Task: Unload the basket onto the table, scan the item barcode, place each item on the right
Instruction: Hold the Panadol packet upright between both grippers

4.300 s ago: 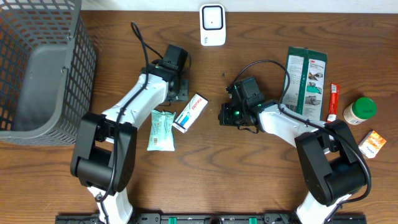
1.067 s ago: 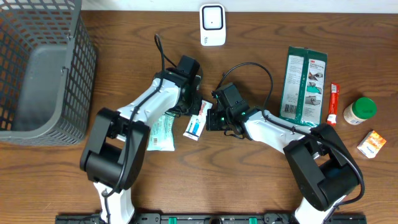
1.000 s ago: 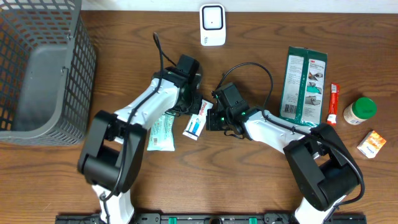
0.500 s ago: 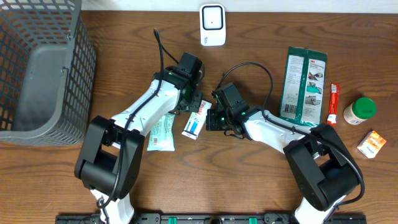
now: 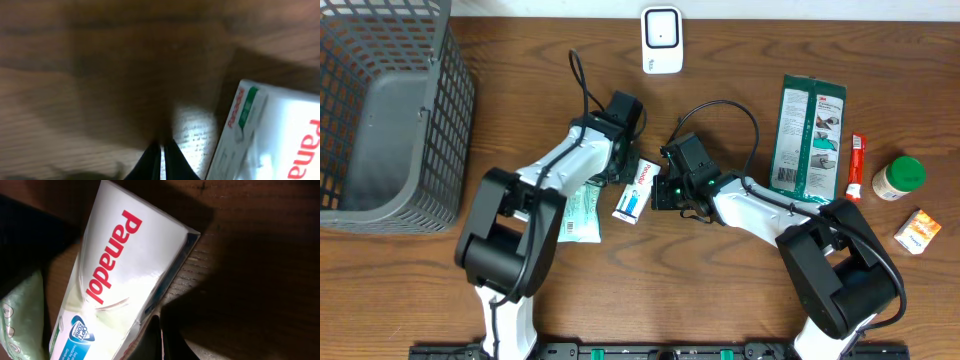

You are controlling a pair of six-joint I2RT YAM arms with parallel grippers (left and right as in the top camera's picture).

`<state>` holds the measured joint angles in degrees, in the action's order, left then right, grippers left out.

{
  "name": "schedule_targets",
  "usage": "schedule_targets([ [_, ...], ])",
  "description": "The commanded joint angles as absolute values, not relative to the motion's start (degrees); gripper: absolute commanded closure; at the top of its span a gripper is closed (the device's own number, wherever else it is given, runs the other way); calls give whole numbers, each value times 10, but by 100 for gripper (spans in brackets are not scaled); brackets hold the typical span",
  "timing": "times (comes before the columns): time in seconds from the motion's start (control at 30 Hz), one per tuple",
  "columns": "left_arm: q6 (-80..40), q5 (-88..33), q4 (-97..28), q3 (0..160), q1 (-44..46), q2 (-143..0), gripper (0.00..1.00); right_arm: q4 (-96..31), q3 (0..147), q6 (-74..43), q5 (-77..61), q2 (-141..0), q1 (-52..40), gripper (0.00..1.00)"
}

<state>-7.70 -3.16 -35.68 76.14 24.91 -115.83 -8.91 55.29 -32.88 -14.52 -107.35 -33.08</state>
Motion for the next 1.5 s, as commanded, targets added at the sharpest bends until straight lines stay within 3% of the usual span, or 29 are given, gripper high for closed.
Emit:
schedule_targets([
  [0.0,-82,-85,-362,753,249,-1164,92,-97,546,-334,-124,-1089,-334,99],
  [0.3,-82,-185,-375,754,249,-1162,93,-99,546,-334,-123,-1089,-334,99],
  [1.2,-82,-189,-401,755,283,-1108,92,-119,546,-329,-124,-1089,-333,99],
  [1.47,-82,-189,-401,755,291,-1108,92,-136,547,-280,-166,-1082,-315,83],
])
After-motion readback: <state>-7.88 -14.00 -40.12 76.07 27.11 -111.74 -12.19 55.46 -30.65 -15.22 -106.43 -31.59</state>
